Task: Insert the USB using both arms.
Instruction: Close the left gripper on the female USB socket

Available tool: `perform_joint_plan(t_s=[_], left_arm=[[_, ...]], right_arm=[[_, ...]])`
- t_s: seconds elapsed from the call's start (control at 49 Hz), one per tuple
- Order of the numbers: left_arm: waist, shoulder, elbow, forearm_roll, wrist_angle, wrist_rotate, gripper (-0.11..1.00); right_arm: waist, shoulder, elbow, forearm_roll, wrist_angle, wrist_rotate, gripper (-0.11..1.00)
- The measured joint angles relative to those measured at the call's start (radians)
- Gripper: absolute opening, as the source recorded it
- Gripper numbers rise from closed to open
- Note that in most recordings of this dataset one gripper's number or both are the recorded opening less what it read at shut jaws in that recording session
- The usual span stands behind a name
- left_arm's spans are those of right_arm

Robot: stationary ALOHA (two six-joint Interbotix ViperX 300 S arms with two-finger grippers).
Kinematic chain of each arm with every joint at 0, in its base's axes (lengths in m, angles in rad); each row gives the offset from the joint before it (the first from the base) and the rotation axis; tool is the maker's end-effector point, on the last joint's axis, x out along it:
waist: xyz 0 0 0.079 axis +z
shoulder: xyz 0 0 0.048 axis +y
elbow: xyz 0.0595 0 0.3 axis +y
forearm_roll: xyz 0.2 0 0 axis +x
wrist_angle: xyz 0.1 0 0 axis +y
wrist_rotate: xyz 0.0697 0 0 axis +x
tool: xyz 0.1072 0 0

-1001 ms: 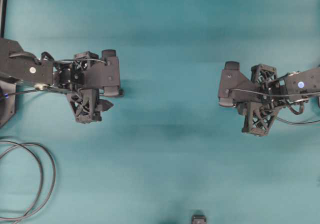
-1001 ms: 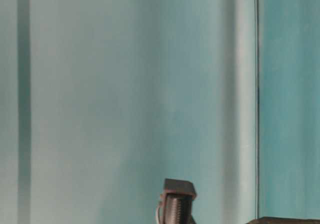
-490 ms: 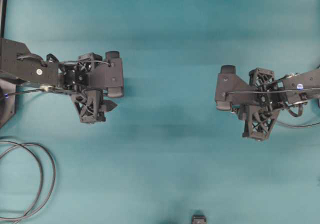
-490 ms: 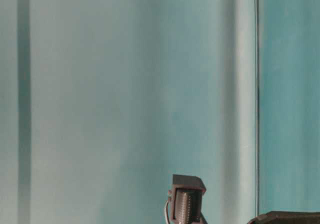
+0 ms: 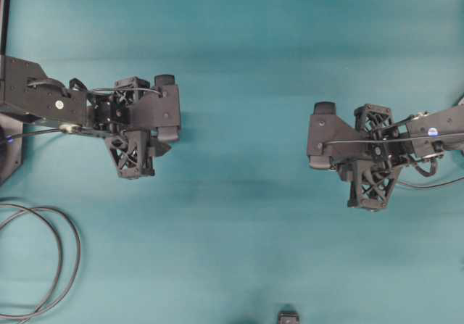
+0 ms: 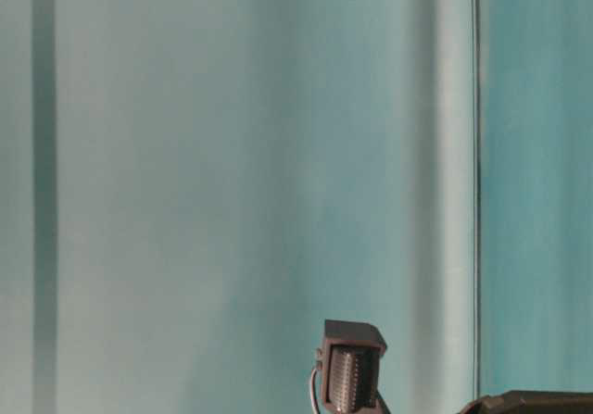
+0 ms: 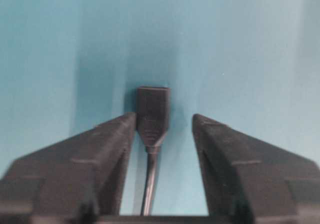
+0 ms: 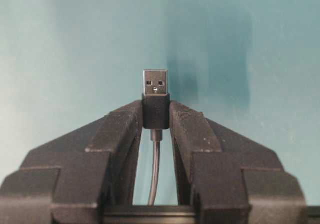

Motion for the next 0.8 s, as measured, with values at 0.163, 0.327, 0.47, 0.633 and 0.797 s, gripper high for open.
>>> perform_joint_plan(t_s=[0.163,0.327,0.47,0.633,0.797], left_arm=[[0.000,0.014,0.000,0.002,-0.008,0.000,0.47],[0.002,0.035,-0.005,0.002,-0.009,0.000,0.47],[-0.002,0.044,-0.009,0.002,-0.017,0.002,0.45],[0.000,0.044,-0.008,0.003,-0.034,0.005,0.33],[0.000,0.044,-0.008,0.003,-0.034,0.028,0.28]], right_arm=[[0.006,-0.005,-0.021,0.000,0.029,0.000,0.20],[0.008,-0.052,-0.028,-0.009,0.061,0.000,0.20],[0.008,-0.104,-0.028,-0.018,0.103,0.000,0.20],[0.008,-0.140,-0.026,-0.020,0.124,0.000,0.20],[0.008,-0.147,-0.028,-0.034,0.130,0.002,0.20]])
